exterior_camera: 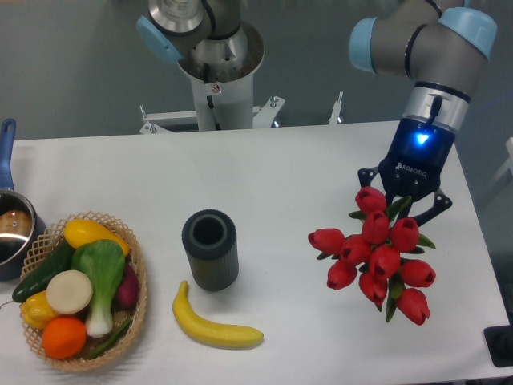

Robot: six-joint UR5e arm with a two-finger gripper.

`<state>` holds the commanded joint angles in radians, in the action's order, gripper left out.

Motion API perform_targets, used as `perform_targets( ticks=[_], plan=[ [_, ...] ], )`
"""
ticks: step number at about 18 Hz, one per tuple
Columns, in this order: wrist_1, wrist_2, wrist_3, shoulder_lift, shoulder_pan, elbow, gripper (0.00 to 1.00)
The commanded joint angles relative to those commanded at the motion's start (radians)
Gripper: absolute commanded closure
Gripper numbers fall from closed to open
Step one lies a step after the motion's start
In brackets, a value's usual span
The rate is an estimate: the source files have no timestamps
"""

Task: Insert the flowers into the vase
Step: 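Carry the held red tulip bunch toward the dark grey vase, then lift the tulips and position their stems above the vase opening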

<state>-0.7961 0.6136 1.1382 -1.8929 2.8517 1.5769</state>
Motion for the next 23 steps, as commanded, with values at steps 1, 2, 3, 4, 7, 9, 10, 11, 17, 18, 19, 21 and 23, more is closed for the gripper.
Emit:
perform_targets(
  ticks=[1,2,3,4,7,9,10,11,17,18,19,21,23],
  plan=[
    [0.000,0.000,0.003,0.000,0.000,0.008,0.79],
    [0.000,0.000,0.002,-0.002,-0.003,0.011,0.79],
    [0.000,-0.003,-0.002,0.000,-0.003,0.002,0.78],
    [0.000,-0.003,-0.003,0.000,-0.005,-0.009,0.78],
    [0.000,-0.003,-0.002,0.000,-0.006,-0.002,0.78],
    [0.000,-0.003,-0.002,-0.003,-0.011,-0.002,0.78],
    [0.000,-0.005,-0.002,-0.006,-0.017,-0.002,0.78],
    [0.000,-0.005,-0.002,-0.009,-0.021,0.000,0.78],
    [0.002,-0.105,0.008,-0.015,-0.112,-0.008,0.78],
    [0.002,-0.141,0.011,-0.017,-0.124,0.000,0.78],
    [0.002,-0.175,0.011,-0.017,-0.129,0.002,0.78],
    [0.002,-0.262,0.015,-0.014,-0.129,0.029,0.78],
    [0.003,-0.340,0.069,-0.005,-0.129,0.076,0.78]
  ],
)
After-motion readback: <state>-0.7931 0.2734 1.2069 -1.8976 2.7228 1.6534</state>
